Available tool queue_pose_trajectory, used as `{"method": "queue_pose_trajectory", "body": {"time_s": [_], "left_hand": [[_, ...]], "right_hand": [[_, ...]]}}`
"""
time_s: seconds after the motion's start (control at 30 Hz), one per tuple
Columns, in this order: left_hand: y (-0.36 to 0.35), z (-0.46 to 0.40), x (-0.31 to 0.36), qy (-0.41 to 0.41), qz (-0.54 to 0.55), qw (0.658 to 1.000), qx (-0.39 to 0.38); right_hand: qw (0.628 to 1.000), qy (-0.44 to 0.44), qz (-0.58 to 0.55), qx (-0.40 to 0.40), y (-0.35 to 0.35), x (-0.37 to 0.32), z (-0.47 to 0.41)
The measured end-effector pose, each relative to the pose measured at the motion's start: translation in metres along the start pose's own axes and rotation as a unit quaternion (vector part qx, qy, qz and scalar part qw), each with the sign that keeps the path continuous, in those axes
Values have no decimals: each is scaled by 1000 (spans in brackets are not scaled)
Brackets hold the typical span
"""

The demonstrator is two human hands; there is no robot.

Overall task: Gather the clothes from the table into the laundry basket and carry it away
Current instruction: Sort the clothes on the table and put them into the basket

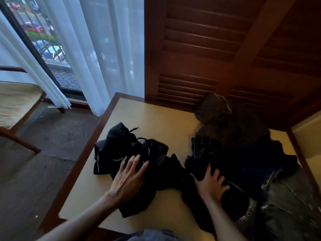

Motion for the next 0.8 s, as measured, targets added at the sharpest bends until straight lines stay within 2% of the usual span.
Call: {"method": "queue_pose_trajectory", "body": {"time_s": [0.1, 0.17, 0.27, 0.3, 0.33, 0.37, 0.4, 0.43, 0.5, 0.53, 0.63, 0.7, 0.77, 0.8], "left_hand": [[-21, 41, 7, 6, 23, 1000, -17], [-22, 45, 7, 24, 43, 999, -23], [-21, 42, 9, 38, 72, 996, -35], [-23, 42, 9, 44, 88, 995, -37], [-24, 43, 8, 52, 117, 991, -35], [-22, 44, 8, 68, 171, 983, -25], [-15, 44, 4, 94, 244, 965, -5], [-4, 44, -2, 132, 332, 934, 15], [30, 42, -19, 192, 452, 870, 44], [54, 38, -30, 205, 460, 861, 74], [107, 31, -79, 248, 334, 891, 183], [95, 25, -116, 338, 290, 885, 136], [55, 18, -129, 413, 366, 834, 33], [36, 13, -119, 420, 406, 811, -8]], "right_hand": [[1000, -6, -8, -19, 2, -4, 4], [999, 7, -32, 23, 19, -16, 14], [971, 140, -87, 171, 54, -69, 56], [960, 198, -104, 169, 57, -92, 75], [953, 254, -117, 117, 49, -116, 92], [946, 297, -122, 30, 33, -136, 107], [936, 326, -112, -63, 13, -149, 119], [924, 353, -86, -116, -2, -155, 130], [914, 384, -29, -130, -16, -155, 136], [912, 390, -14, -127, -20, -152, 135], [908, 402, -12, -122, -23, -146, 136], [906, 404, -24, -120, -22, -149, 138], [900, 416, -37, -124, -19, -152, 144], [895, 424, -51, -131, -19, -153, 146]]}}
Point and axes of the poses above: each hand's wrist, its own z-axis away from the middle knuckle, its own y-axis out of the back of the hand, x = y × z, the point moved 8 cm from there along -z, towards the middle knuckle, and after that the axes turned 2 degrees about -y, right-handed, at the moved point
